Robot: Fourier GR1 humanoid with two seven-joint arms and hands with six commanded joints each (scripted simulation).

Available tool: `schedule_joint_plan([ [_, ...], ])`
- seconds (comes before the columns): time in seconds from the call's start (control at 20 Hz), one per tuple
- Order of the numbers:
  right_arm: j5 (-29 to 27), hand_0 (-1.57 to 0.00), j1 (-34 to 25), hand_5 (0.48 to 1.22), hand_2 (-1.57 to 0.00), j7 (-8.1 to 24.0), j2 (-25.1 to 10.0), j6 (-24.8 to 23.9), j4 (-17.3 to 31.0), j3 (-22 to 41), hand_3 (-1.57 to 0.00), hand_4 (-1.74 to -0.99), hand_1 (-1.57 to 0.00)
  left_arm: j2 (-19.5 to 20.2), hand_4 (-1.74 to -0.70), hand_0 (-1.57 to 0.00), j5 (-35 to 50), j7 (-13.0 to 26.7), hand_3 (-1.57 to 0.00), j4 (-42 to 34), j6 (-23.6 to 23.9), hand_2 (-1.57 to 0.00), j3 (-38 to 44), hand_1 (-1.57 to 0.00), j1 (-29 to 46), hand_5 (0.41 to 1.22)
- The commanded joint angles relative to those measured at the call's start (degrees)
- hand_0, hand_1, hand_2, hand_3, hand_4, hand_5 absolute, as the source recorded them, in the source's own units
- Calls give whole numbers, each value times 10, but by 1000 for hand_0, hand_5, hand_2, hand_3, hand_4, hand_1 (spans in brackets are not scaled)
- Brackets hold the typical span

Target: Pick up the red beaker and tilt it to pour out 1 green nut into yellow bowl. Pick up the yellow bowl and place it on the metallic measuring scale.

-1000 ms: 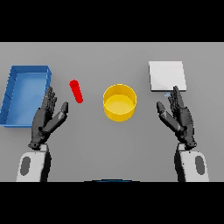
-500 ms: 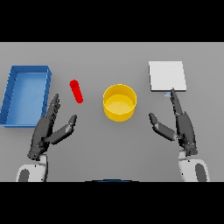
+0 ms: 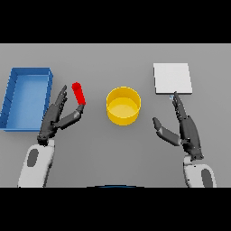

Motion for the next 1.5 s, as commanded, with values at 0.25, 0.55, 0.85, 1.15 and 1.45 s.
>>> schedule_joint_plan([
  [0.25, 5, 1, -3, 626, 1, -3, -4, -1, -3, 0, 1, -1218, 1, 2, -1197, 1, 2, -51, 1, 101, -6, 1, 19, 1, -86, 646],
  [0.55, -7, 1, 9, 634, 1, -4, -3, 5, -9, -4, 1, -1233, 1, -5, -1196, 1, -22, -58, 1, 186, 20, 1, 27, 1, -150, 664],
  [0.85, -10, 1, 13, 642, 1, -8, -4, 3, -13, -6, 1, -1245, 1, -15, -1246, 1, -11, -99, 1, 257, 30, 1, 51, 1, -193, 695],
  [1.15, -11, 1, 1, 645, 1, 3, -4, -1, -6, -12, 1, -1240, 1, -40, -1401, -207, 17, -163, -254, 332, 47, -287, 90, -230, -233, 787],
  [1.45, -8, 1, 2, 650, 1, 4, -6, 0, -6, -10, 1, -1241, 1, -45, -1615, -1153, -29, -172, -1108, 351, 102, -1199, 71, -1168, -249, 1107],
])
